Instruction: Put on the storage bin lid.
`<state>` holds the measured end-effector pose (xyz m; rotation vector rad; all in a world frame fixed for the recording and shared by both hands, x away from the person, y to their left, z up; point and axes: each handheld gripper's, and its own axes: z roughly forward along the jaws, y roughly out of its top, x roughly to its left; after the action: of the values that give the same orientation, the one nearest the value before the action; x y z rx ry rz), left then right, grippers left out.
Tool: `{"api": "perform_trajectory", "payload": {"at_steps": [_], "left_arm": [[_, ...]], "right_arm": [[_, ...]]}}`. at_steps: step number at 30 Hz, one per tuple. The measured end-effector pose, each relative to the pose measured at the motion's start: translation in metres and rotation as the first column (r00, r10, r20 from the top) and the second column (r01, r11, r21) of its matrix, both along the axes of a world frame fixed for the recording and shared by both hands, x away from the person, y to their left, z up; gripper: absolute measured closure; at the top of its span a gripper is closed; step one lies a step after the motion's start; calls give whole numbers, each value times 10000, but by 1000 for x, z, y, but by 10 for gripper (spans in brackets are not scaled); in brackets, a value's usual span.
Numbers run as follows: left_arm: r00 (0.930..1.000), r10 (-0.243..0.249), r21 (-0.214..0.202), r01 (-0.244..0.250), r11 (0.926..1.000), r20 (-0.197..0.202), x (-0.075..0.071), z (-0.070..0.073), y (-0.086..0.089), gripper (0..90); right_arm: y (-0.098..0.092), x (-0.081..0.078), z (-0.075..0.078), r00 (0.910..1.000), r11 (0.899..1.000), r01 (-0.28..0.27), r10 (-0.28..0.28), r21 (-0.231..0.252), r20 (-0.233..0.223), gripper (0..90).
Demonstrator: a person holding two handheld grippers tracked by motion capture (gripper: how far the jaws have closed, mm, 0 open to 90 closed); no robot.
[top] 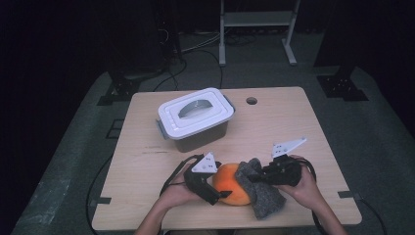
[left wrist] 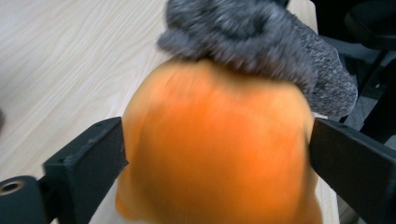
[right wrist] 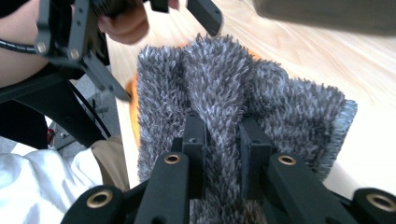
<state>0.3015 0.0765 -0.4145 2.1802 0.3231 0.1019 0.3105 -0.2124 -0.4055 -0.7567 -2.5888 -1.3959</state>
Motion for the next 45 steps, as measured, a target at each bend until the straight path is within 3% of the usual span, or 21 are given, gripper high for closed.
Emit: {"api": "perform_trajectory", "payload": {"at_steps": [1,4,7,10,13,16,19,22,26,30,33,36,39,41,45], "left_arm": [[9999,-93,-56,92,9999,-93,0,-1,1,93],[9998,-136,-43,137,9999,164,-3,0,-1,164],[9984,-257,-219,268,9994,510,-9,4,-8,179],[9951,-454,-144,468,9988,883,-15,6,-16,177],[9937,-521,-30,526,9986,993,-17,7,-18,160],[9960,-338,-73,345,9994,831,-14,8,-14,98],[9997,-75,-81,77,9999,216,-7,6,-11,26],[9993,-165,-162,159,9997,-334,-3,0,-10,66],[9989,-336,-142,341,9993,334,-10,5,-13,137],[9937,-703,-129,717,9973,872,-19,7,-22,140],[9895,-876,54,876,9961,1152,-23,8,-25,132],[9920,-745,63,742,9972,1022,-20,8,-22,97],[9984,-409,-192,416,9989,385,-14,8,-19,49],[9993,-332,-224,336,9992,184,-12,6,-19,32],[9987,-431,-230,438,9988,289,-15,6,-21,73]], "right_arm": [[-3,1,-1,9999,9999,48,-49,-129,-115,754],[-7,-1,4,9999,9993,114,-116,-361,-52,760],[-5,-4,17,9998,10000,34,-34,4,192,760],[7,-11,30,9976,9993,-294,277,246,639,759],[20,-13,31,9953,9987,-472,488,-208,832,759],[20,-10,20,9973,9981,-561,572,-252,470,758],[13,-8,17,9980,9982,-581,584,-149,250,759],[8,-8,16,9977,9973,-671,674,-307,75,759],[8,-12,24,9974,9964,-648,664,-548,271,759],[13,-19,37,9952,9980,-602,617,-215,760,759],[24,-23,41,9910,9961,-752,798,-463,1077,758],[25,-20,34,9917,9943,-870,923,-618,890,758],[20,-17,28,9950,9956,-807,833,-471,560,758],[15,-16,27,9956,9953,-843,861,-476,376,758],[12,-17,30,9954,9927,-874,903,-835,314,759]]}}
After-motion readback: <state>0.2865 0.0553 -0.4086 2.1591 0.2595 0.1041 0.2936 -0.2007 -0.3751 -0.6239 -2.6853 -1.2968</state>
